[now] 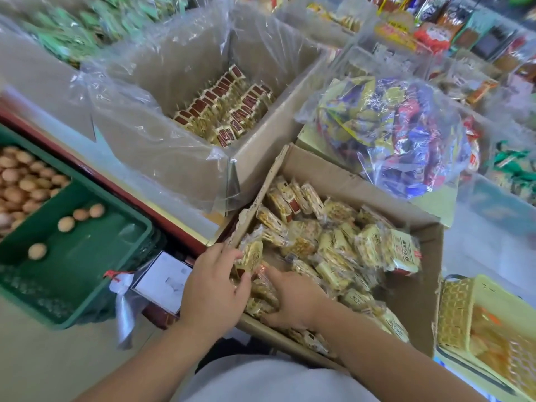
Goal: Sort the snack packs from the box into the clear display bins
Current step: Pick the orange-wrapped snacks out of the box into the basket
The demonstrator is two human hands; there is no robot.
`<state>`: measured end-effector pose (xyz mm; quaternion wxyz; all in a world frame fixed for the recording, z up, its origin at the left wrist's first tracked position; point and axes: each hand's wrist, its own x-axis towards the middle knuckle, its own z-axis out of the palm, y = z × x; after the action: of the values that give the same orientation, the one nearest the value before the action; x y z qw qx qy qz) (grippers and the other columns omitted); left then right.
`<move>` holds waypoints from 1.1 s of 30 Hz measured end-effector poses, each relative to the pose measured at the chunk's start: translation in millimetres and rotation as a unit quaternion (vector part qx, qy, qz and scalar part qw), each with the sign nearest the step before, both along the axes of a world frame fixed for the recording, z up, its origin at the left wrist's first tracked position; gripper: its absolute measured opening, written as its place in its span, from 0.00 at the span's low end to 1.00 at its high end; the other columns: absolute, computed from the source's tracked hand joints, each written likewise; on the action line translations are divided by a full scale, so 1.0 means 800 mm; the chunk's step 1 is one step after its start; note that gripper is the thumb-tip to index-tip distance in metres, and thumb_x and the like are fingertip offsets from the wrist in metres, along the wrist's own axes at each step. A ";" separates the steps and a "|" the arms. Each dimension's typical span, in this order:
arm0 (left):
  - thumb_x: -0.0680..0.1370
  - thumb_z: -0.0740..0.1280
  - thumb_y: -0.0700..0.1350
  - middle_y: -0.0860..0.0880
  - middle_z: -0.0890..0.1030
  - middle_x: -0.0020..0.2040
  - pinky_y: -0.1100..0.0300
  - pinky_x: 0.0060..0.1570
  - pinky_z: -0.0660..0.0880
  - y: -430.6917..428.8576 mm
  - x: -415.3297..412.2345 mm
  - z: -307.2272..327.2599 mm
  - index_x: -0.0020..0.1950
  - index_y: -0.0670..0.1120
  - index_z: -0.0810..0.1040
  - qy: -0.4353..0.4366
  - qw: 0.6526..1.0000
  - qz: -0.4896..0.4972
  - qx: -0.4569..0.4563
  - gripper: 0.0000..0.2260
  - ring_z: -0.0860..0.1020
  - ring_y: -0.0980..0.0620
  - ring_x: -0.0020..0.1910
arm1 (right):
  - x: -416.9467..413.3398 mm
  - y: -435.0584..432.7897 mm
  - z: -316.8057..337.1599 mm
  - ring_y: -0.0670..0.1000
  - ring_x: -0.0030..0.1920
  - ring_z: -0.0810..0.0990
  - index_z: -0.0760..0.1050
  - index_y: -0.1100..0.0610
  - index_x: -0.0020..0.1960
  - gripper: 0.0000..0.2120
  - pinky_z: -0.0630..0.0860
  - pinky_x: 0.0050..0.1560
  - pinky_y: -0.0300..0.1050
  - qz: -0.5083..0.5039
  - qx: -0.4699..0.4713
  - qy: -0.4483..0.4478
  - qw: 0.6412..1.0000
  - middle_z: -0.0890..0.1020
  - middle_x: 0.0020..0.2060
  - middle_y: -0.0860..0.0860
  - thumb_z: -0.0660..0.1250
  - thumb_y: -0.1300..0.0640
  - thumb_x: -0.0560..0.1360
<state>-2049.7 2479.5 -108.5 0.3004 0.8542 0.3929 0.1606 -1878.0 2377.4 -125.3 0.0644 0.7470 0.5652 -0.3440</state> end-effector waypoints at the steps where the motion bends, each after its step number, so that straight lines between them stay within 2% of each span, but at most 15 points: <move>1: 0.75 0.73 0.47 0.50 0.77 0.56 0.58 0.49 0.71 0.000 -0.001 -0.001 0.58 0.48 0.79 -0.002 1.000 0.002 0.001 0.13 0.76 0.48 0.54 | 0.001 0.001 0.000 0.52 0.44 0.78 0.57 0.45 0.74 0.42 0.81 0.45 0.54 -0.003 -0.009 -0.005 1.000 0.77 0.41 0.47 0.73 0.38 0.66; 3: 0.74 0.73 0.48 0.51 0.77 0.56 0.59 0.50 0.70 0.000 -0.001 -0.002 0.57 0.49 0.79 -0.006 1.000 0.003 -0.004 0.12 0.76 0.49 0.54 | 0.002 0.011 0.000 0.52 0.45 0.80 0.57 0.46 0.75 0.44 0.83 0.46 0.54 -0.008 -0.044 -0.010 0.999 0.79 0.42 0.47 0.75 0.39 0.66; 5: 0.74 0.74 0.48 0.52 0.76 0.54 0.60 0.48 0.69 0.000 0.001 -0.001 0.56 0.49 0.79 -0.009 1.000 0.003 0.001 0.12 0.75 0.50 0.52 | -0.001 0.022 0.002 0.51 0.41 0.81 0.53 0.44 0.77 0.47 0.84 0.42 0.53 -0.004 -0.073 -0.001 0.997 0.78 0.37 0.47 0.76 0.44 0.66; 8: 0.73 0.75 0.47 0.53 0.75 0.53 0.60 0.48 0.69 0.000 0.002 -0.001 0.55 0.49 0.79 -0.010 1.000 0.006 0.002 0.13 0.75 0.50 0.51 | -0.006 0.024 0.004 0.50 0.35 0.81 0.50 0.40 0.76 0.48 0.84 0.37 0.51 -0.025 -0.068 0.008 0.997 0.77 0.33 0.47 0.75 0.45 0.65; 12: 0.74 0.76 0.46 0.50 0.77 0.57 0.57 0.50 0.72 -0.001 0.003 -0.001 0.57 0.48 0.80 -0.007 1.000 0.009 -0.009 0.13 0.77 0.47 0.55 | 0.014 0.005 0.013 0.48 0.33 0.81 0.57 0.44 0.69 0.39 0.83 0.32 0.51 -0.076 -0.018 0.020 0.997 0.79 0.33 0.49 0.72 0.44 0.63; 15: 0.72 0.77 0.45 0.48 0.75 0.62 0.51 0.58 0.74 0.001 0.004 0.004 0.57 0.48 0.80 -0.016 1.000 0.006 -0.020 0.15 0.76 0.44 0.62 | 0.035 -0.015 0.029 0.45 0.29 0.78 0.64 0.43 0.64 0.32 0.80 0.28 0.47 -0.141 0.035 0.091 0.985 0.78 0.32 0.49 0.73 0.48 0.63; 17: 0.71 0.78 0.46 0.45 0.72 0.68 0.44 0.63 0.72 0.002 0.003 0.008 0.56 0.49 0.80 -0.018 1.000 -0.006 0.006 0.16 0.72 0.41 0.67 | 0.050 -0.034 0.043 0.48 0.31 0.81 0.68 0.40 0.61 0.29 0.80 0.30 0.49 -0.213 0.074 0.173 0.959 0.81 0.36 0.52 0.76 0.51 0.65; 19: 0.72 0.75 0.48 0.44 0.72 0.69 0.42 0.65 0.69 0.008 0.003 0.014 0.55 0.49 0.80 -0.027 0.996 -0.040 0.077 0.13 0.70 0.40 0.68 | 0.065 -0.052 0.060 0.51 0.36 0.84 0.70 0.37 0.59 0.28 0.83 0.34 0.53 -0.286 0.113 0.241 0.921 0.84 0.44 0.55 0.79 0.53 0.66; 21: 0.72 0.72 0.50 0.43 0.77 0.63 0.43 0.64 0.71 0.017 0.007 0.022 0.52 0.46 0.82 -0.043 0.983 -0.105 0.147 0.12 0.73 0.41 0.64 | 0.078 -0.071 0.074 0.47 0.35 0.83 0.72 0.37 0.59 0.27 0.81 0.34 0.42 -0.343 0.163 0.292 0.878 0.85 0.44 0.51 0.80 0.56 0.68; 23: 0.72 0.73 0.48 0.47 0.82 0.51 0.47 0.55 0.77 0.026 0.020 0.032 0.46 0.45 0.84 -0.045 0.962 -0.198 0.183 0.08 0.78 0.44 0.54 | 0.090 -0.091 0.084 0.41 0.33 0.80 0.73 0.40 0.60 0.26 0.75 0.33 0.32 -0.388 0.212 0.316 0.839 0.85 0.38 0.43 0.79 0.59 0.70; 25: 0.75 0.69 0.50 0.51 0.80 0.42 0.51 0.44 0.79 0.030 0.041 0.040 0.42 0.47 0.84 0.051 0.932 -0.305 0.189 0.08 0.79 0.47 0.46 | 0.101 -0.107 0.094 0.42 0.36 0.82 0.74 0.42 0.61 0.25 0.78 0.36 0.33 -0.437 0.247 0.330 0.799 0.86 0.41 0.41 0.80 0.58 0.70; 26: 0.77 0.66 0.52 0.51 0.80 0.43 0.52 0.43 0.79 0.031 0.054 0.043 0.44 0.48 0.83 0.144 0.910 -0.350 0.167 0.11 0.79 0.48 0.46 | 0.107 -0.114 0.098 0.42 0.38 0.83 0.75 0.43 0.62 0.26 0.79 0.37 0.34 -0.459 0.266 0.339 0.777 0.86 0.42 0.41 0.80 0.58 0.69; 29: 0.79 0.63 0.53 0.45 0.79 0.58 0.49 0.55 0.78 0.034 0.087 0.028 0.59 0.47 0.80 0.401 0.798 -0.443 0.077 0.15 0.77 0.44 0.58 | 0.126 -0.128 0.108 0.46 0.39 0.85 0.75 0.51 0.62 0.29 0.79 0.35 0.39 -0.528 0.328 0.358 0.697 0.86 0.42 0.46 0.82 0.58 0.65; 31: 0.78 0.66 0.55 0.44 0.76 0.66 0.48 0.61 0.76 0.039 0.104 0.013 0.69 0.46 0.74 0.453 0.753 -0.477 0.021 0.23 0.76 0.42 0.62 | 0.138 -0.132 0.117 0.47 0.39 0.85 0.75 0.51 0.60 0.26 0.78 0.35 0.40 -0.556 0.366 0.337 0.666 0.86 0.43 0.49 0.80 0.57 0.65; 33: 0.77 0.69 0.54 0.44 0.73 0.69 0.47 0.64 0.75 0.042 0.122 0.002 0.76 0.46 0.67 0.456 0.748 -0.482 -0.002 0.29 0.75 0.42 0.64 | 0.148 -0.135 0.123 0.40 0.35 0.82 0.75 0.51 0.57 0.21 0.76 0.34 0.34 -0.560 0.393 0.281 0.673 0.85 0.38 0.43 0.79 0.59 0.68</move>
<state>-1951.9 2512.9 -107.0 0.1251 0.9011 0.0197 -0.4148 -1759.7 2269.6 -26.8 -0.6014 0.7482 0.1158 -0.2552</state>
